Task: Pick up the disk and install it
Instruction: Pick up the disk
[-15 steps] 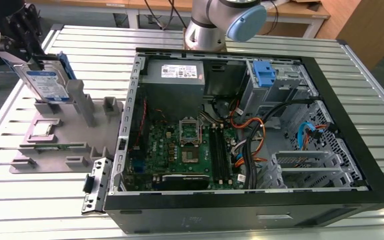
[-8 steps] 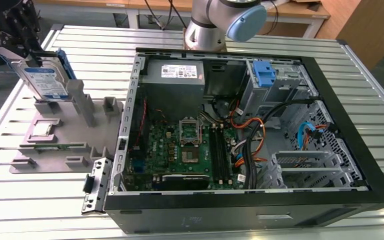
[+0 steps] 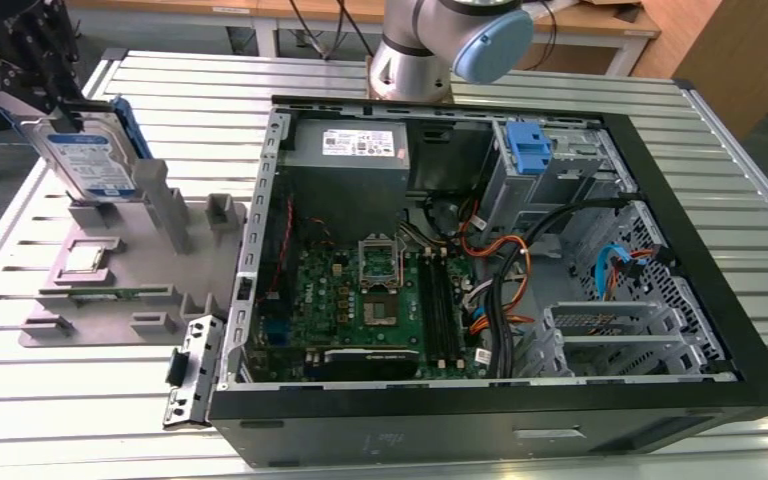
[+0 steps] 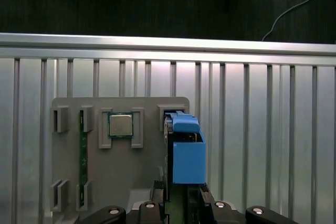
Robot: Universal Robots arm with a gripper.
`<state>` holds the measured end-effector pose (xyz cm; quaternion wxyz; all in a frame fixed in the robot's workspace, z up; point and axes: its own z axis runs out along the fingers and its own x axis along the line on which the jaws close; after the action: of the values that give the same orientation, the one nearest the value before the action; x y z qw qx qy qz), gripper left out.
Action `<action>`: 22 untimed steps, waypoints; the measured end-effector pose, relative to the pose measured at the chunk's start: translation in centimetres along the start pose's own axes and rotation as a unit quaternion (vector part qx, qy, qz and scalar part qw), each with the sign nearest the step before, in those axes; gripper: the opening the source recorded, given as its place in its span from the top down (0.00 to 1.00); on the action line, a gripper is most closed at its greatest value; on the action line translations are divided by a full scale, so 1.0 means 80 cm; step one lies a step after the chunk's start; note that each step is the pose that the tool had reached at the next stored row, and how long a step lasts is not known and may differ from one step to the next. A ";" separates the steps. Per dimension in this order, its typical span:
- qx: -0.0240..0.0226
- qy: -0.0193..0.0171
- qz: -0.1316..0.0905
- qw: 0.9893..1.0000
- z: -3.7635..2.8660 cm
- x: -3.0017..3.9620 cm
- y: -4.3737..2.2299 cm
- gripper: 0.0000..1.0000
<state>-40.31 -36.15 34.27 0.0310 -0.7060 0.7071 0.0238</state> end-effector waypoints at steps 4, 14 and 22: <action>0.000 0.000 0.000 1.000 -0.0086 -0.0008 0.0000 0.65; 0.000 0.000 0.000 1.000 -0.0199 -0.0016 -0.0001 0.65; 0.000 0.000 0.000 1.000 -0.0299 -0.0024 -0.0002 0.65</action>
<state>-40.32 -36.15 36.66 0.0310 -0.7060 0.7071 0.0238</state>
